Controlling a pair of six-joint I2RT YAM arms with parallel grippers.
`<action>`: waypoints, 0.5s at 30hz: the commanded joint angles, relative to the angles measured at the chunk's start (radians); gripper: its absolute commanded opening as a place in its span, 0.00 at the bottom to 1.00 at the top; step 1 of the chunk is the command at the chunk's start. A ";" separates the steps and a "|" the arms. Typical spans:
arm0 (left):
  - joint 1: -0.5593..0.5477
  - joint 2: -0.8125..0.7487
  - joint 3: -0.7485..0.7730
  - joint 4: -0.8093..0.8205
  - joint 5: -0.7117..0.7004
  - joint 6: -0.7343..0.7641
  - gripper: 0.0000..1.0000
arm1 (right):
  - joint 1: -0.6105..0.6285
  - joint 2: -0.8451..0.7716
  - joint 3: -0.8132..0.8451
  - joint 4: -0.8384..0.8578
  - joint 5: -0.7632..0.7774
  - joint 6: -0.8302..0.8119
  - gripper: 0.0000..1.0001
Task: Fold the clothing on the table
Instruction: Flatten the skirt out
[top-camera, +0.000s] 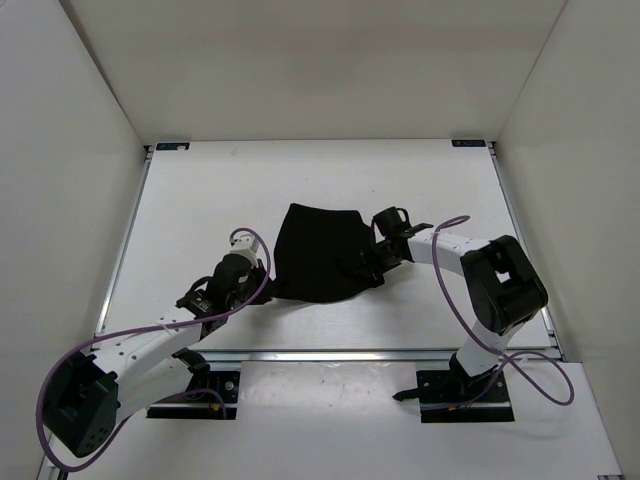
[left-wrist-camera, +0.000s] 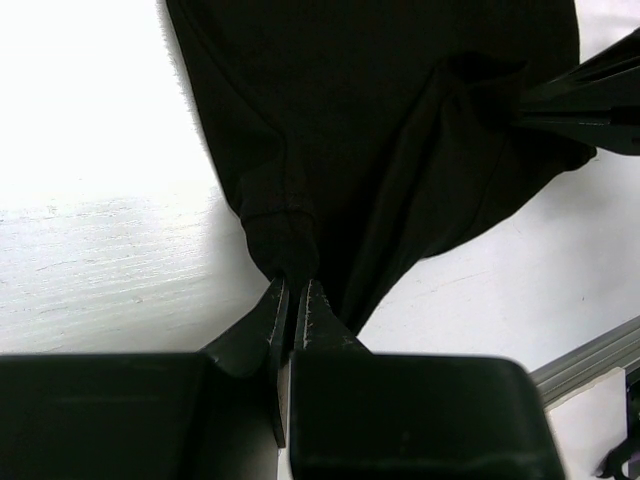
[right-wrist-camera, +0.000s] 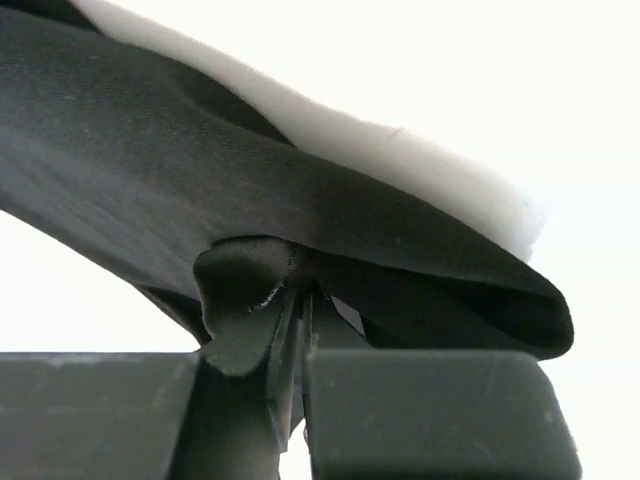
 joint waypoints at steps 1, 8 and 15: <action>0.003 -0.010 -0.004 0.005 -0.004 0.007 0.00 | -0.006 -0.018 0.009 0.034 0.006 -0.022 0.00; 0.029 0.003 0.041 -0.011 0.005 0.033 0.00 | -0.058 -0.121 0.095 0.116 -0.098 -0.312 0.00; 0.085 0.073 0.110 -0.012 0.071 0.042 0.00 | -0.104 -0.325 -0.050 0.314 -0.316 -0.615 0.00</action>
